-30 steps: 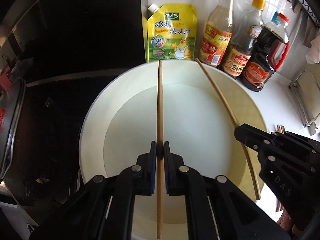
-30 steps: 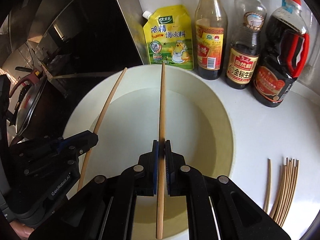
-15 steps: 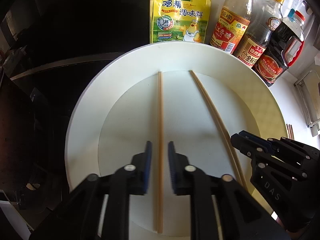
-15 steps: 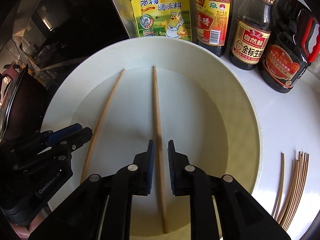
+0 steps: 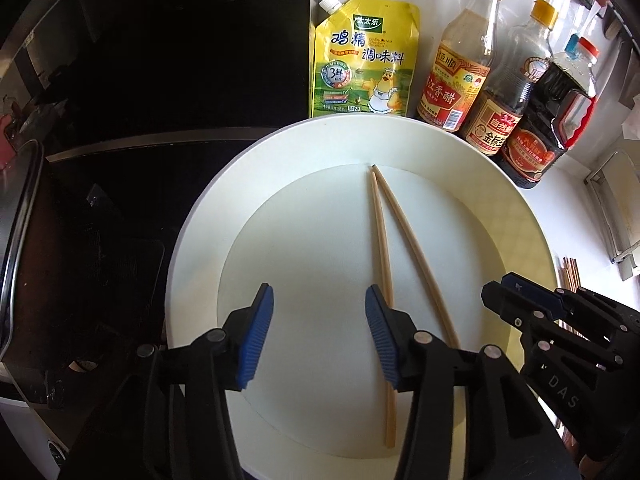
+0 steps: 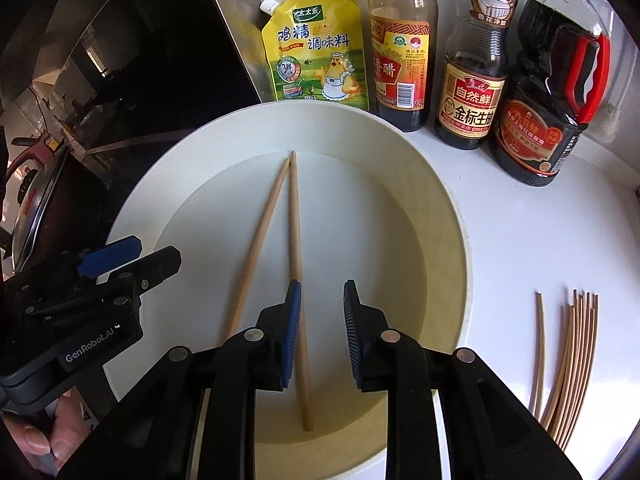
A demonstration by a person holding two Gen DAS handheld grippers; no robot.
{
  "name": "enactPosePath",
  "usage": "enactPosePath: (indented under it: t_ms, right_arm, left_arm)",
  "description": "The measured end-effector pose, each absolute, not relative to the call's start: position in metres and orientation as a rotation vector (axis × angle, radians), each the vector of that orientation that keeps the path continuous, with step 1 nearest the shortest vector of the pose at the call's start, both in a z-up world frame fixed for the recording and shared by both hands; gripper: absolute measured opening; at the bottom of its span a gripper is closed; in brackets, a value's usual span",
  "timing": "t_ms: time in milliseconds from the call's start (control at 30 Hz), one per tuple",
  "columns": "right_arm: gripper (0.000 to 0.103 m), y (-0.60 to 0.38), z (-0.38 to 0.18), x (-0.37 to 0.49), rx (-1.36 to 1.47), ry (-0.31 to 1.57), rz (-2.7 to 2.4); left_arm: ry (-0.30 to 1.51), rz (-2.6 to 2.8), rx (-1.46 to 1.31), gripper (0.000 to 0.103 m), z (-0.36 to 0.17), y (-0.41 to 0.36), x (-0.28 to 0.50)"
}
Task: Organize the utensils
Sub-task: 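Open the left tool over the basin while the right tool opens too, then move both open tools back to the chopstick pile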
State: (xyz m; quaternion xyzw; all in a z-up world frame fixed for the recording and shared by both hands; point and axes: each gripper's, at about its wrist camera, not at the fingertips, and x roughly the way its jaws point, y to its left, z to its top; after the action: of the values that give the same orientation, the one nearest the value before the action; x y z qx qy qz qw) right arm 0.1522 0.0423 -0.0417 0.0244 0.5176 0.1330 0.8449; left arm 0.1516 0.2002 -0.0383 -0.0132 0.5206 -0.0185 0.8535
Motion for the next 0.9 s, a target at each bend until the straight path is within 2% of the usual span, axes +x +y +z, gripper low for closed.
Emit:
enactPosePath:
  t_ms: [100,233,367,900]
  right_arm:
    - [0.022,0.040,-0.035,0.144,0.059,1.079,0.281]
    - [0.031,0.030,-0.024,0.127,0.068,1.039,0.270]
    - [0.031,0.020,-0.018,0.111,0.076,1.032,0.264]
    - [0.046,-0.061,-0.001,0.042,0.109,0.991,0.198]
  left_arm:
    - [1.087,-0.043,-0.034,0.054,-0.033,0.197,0.144]
    - [1.065,-0.050,-0.031,0.058,-0.025,0.189,0.128]
    - [1.047,-0.062,-0.037,0.063,-0.017,0.178,0.113]
    - [0.993,-0.126,-0.028,0.073,0.001,0.123,0.066]
